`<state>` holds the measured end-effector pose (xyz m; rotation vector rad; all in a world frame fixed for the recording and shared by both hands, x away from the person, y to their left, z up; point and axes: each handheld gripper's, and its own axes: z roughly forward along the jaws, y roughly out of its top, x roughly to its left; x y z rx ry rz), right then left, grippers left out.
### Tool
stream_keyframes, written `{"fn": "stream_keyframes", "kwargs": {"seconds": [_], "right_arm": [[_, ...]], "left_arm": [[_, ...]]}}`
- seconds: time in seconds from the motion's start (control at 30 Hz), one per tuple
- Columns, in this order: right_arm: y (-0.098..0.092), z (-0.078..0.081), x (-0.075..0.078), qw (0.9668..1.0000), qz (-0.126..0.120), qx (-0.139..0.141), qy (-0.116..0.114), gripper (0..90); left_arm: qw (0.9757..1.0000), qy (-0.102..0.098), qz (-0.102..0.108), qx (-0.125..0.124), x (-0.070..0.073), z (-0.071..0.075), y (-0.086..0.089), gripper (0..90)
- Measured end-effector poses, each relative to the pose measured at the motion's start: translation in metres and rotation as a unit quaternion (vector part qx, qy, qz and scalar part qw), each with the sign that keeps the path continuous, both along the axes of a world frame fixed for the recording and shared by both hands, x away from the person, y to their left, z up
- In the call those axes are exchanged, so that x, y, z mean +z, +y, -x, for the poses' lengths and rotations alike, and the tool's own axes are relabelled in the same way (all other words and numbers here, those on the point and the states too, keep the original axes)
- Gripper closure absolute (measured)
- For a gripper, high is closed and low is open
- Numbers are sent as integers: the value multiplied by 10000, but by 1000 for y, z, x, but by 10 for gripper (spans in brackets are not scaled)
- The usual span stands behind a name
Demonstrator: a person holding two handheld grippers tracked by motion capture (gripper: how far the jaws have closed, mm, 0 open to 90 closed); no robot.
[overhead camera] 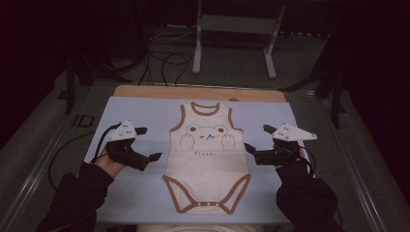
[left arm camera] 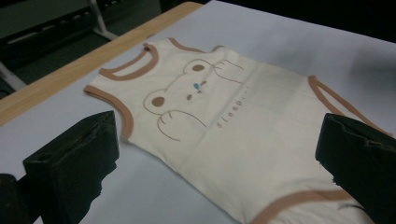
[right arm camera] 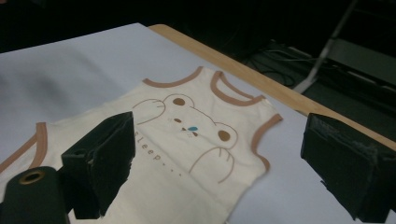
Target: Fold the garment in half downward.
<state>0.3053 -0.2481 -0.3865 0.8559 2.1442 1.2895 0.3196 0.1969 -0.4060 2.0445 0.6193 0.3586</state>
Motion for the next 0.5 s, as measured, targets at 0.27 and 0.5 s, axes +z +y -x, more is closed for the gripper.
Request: {"fn": "stream_keyframes", "kwargs": {"seconds": [0.27,0.5], "right_arm": [[9,-30,-14,9997,18,-117,226,101],[8,-51,-33,9980,59,-239,582,100]], "left_arm": [[9991,240,169,321,-12,-22,-3,3],[9976,434,222,497,-23,-33,-8,3]]}}
